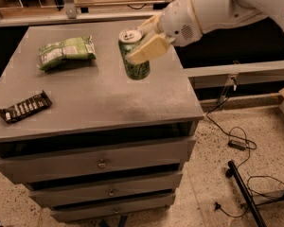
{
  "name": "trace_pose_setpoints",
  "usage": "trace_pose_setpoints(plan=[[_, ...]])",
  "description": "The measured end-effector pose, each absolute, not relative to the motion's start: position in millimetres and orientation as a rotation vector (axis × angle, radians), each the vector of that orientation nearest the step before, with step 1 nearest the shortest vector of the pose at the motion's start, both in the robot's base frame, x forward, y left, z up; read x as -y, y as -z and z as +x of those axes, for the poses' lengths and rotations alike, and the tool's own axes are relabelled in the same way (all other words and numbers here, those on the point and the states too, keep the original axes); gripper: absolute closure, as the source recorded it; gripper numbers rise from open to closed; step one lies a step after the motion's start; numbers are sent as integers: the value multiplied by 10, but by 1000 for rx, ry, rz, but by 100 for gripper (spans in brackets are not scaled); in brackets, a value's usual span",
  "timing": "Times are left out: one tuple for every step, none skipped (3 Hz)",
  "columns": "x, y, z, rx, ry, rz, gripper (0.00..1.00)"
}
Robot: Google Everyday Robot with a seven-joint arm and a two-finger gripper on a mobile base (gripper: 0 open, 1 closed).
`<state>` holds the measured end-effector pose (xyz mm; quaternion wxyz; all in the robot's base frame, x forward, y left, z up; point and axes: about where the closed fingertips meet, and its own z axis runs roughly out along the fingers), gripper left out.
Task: Move green can near green jalapeno chip bag
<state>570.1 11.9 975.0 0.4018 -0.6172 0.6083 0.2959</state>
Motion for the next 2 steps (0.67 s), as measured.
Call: trace_pose_setpoints(plan=[[78, -9936, 6232, -1567, -722, -1475, 100], [153, -10198, 6315, -1529, -683, -1447, 100]])
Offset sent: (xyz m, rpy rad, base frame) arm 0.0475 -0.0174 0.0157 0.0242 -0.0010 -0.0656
